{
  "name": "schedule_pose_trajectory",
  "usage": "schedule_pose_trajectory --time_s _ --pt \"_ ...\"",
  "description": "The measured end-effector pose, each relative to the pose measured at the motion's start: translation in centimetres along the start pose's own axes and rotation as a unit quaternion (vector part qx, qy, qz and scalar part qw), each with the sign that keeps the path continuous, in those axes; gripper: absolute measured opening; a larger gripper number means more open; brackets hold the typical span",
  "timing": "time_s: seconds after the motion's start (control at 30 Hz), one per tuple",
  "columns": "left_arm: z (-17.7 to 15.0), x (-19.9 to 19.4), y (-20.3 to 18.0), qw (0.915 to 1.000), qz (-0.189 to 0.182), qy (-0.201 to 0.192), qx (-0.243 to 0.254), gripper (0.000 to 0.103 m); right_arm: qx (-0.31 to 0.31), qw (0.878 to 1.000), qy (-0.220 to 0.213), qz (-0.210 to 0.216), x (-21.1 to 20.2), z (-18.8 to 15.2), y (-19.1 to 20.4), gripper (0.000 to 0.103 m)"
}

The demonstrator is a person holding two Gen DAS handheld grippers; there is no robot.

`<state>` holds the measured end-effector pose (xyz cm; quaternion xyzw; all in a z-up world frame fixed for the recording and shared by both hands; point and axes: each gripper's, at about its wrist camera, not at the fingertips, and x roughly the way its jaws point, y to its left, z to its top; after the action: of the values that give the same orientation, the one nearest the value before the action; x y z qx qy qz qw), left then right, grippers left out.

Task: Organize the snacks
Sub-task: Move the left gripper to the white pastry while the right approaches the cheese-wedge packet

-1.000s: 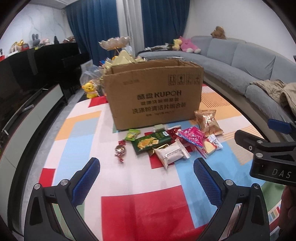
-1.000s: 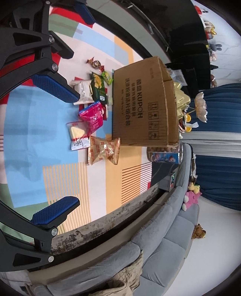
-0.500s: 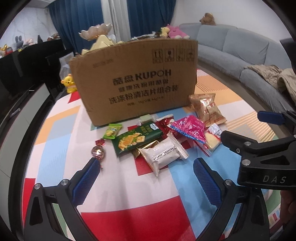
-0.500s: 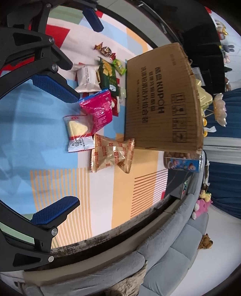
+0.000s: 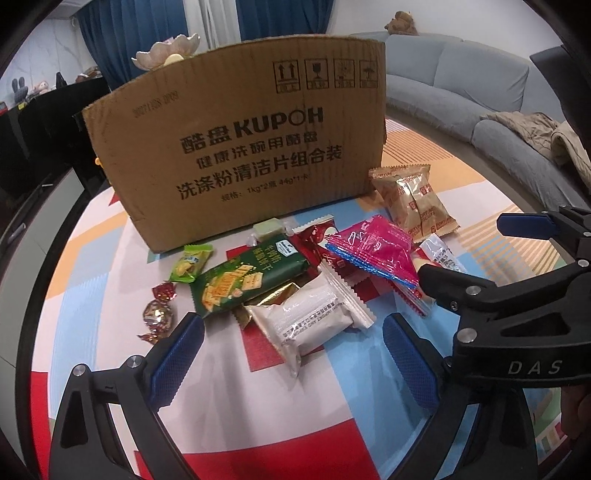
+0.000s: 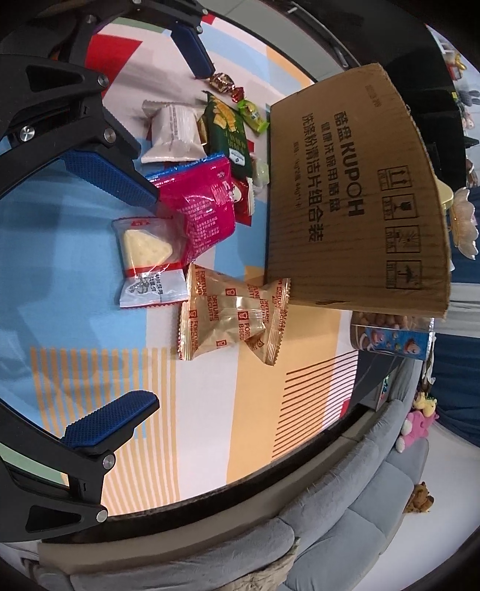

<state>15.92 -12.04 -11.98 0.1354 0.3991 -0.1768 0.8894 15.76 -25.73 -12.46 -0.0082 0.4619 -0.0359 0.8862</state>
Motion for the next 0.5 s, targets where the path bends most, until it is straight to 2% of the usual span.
schedule_pose_trajectory --time_s 0.2,0.5 --pt "0.3 1.1 -0.7 1.0000 -0.002 0.006 0.004 0.099 -0.006 1.000 0.014 0.012 1.0 0.3 0.1 0.098" --pt "1.0 2.8 -1.5 0.9998 -0.006 0.020 0.001 0.091 -0.007 0.998 0.054 0.029 2.9 1.0 -0.2 0.093"
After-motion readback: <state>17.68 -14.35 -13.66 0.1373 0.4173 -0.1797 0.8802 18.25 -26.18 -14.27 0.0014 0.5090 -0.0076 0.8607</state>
